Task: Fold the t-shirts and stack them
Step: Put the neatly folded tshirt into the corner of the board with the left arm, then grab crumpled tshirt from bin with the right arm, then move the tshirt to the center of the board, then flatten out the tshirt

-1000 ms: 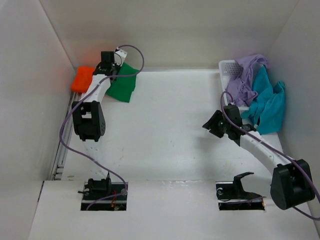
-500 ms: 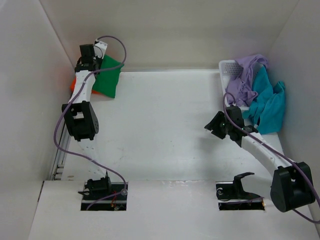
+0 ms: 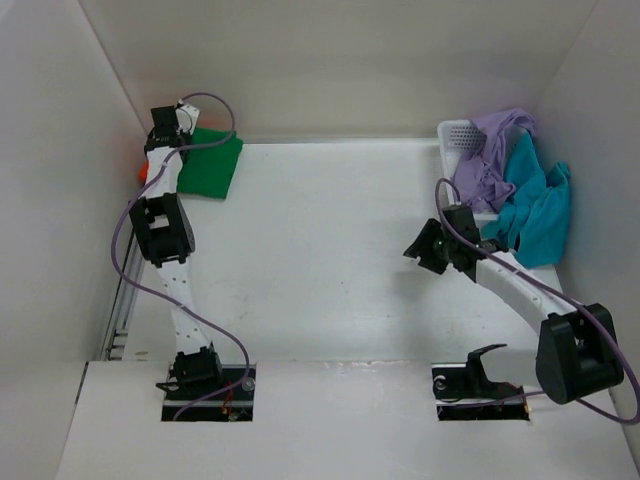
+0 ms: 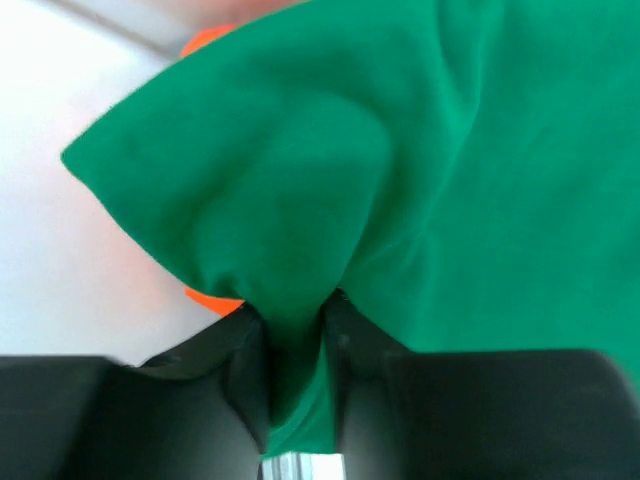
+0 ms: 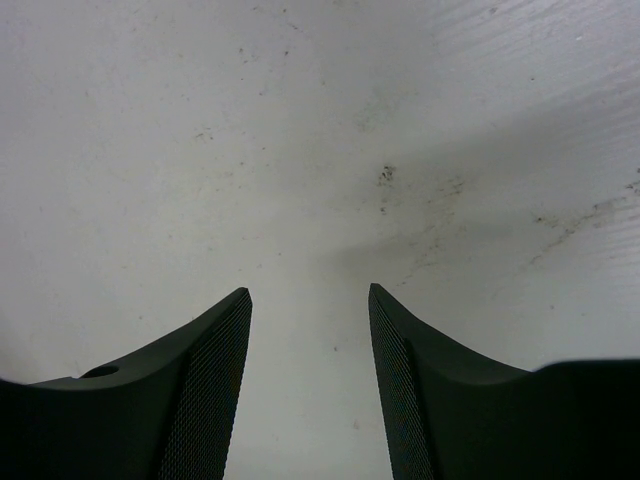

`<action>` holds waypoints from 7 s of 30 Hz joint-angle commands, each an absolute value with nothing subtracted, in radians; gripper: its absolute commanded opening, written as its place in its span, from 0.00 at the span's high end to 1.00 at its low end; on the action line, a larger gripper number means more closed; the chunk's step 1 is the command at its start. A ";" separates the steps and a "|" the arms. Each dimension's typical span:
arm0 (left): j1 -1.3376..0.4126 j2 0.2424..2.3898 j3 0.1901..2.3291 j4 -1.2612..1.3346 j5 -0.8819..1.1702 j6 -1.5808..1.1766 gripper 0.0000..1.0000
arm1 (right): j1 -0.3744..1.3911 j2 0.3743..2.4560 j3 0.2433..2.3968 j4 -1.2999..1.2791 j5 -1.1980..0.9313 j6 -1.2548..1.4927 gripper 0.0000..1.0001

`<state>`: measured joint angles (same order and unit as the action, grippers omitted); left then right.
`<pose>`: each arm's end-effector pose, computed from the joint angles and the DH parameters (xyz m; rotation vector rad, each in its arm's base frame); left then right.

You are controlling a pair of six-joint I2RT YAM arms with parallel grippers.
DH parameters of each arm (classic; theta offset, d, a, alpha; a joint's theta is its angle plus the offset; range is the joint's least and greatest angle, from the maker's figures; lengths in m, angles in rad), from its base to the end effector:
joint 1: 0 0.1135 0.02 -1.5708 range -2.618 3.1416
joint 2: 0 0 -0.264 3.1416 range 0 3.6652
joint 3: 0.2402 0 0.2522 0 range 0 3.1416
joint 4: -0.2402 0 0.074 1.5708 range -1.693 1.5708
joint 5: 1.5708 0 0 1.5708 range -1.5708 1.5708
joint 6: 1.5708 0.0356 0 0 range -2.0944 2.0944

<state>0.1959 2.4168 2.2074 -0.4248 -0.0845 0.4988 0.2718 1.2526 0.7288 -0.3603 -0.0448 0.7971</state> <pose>0.5467 0.1115 0.2314 0.2911 2.2253 0.4755 0.2394 0.0684 0.2089 0.6362 2.4442 0.5086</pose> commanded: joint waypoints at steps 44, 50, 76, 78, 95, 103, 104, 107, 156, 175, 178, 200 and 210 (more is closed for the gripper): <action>-0.074 1.839 1.420 -0.489 0.140 0.351 0.39 | -0.360 1.554 1.213 -0.488 0.407 0.368 0.44; -0.081 1.825 1.416 -0.500 0.137 0.353 0.39 | -0.372 1.557 1.203 -0.474 0.339 0.397 0.87; -0.016 1.691 1.385 -0.499 0.129 0.328 0.37 | 0.620 1.046 1.722 -0.299 0.591 0.244 1.00; 0.004 1.674 1.379 -0.495 0.129 0.325 0.36 | 0.759 1.121 1.804 -0.229 0.563 0.183 1.00; 0.174 1.580 1.333 -0.446 0.155 0.275 0.32 | 0.535 1.301 1.474 -0.377 0.298 0.675 0.57; 0.000 1.502 1.221 -0.592 0.167 0.506 0.33 | 0.444 1.345 1.211 -0.437 0.256 0.658 0.36; -0.037 1.482 1.188 -0.627 0.170 0.552 0.34 | 0.444 1.333 1.168 -0.434 0.253 0.663 0.37; -0.178 1.437 1.096 -0.737 0.172 0.635 0.38 | 0.455 1.336 1.072 -0.430 0.235 0.666 0.40; -0.104 1.654 1.951 -0.785 0.305 0.497 1.00 | 0.179 1.333 1.564 -0.612 0.034 0.500 0.98; -0.445 1.279 1.011 -1.406 0.298 1.020 0.72 | 0.347 1.170 1.063 -0.647 -0.124 0.561 0.96; -0.432 1.334 1.031 -1.454 0.290 1.063 0.58 | 0.366 1.180 1.072 -0.660 -0.150 0.551 0.96; -0.295 2.011 1.545 -0.692 0.540 0.289 0.45 | 0.377 1.137 0.881 -0.600 -0.138 0.634 0.95; -0.341 1.991 1.517 -0.690 0.534 0.268 0.79 | 0.370 1.106 0.856 -0.597 -0.138 0.638 0.95</action>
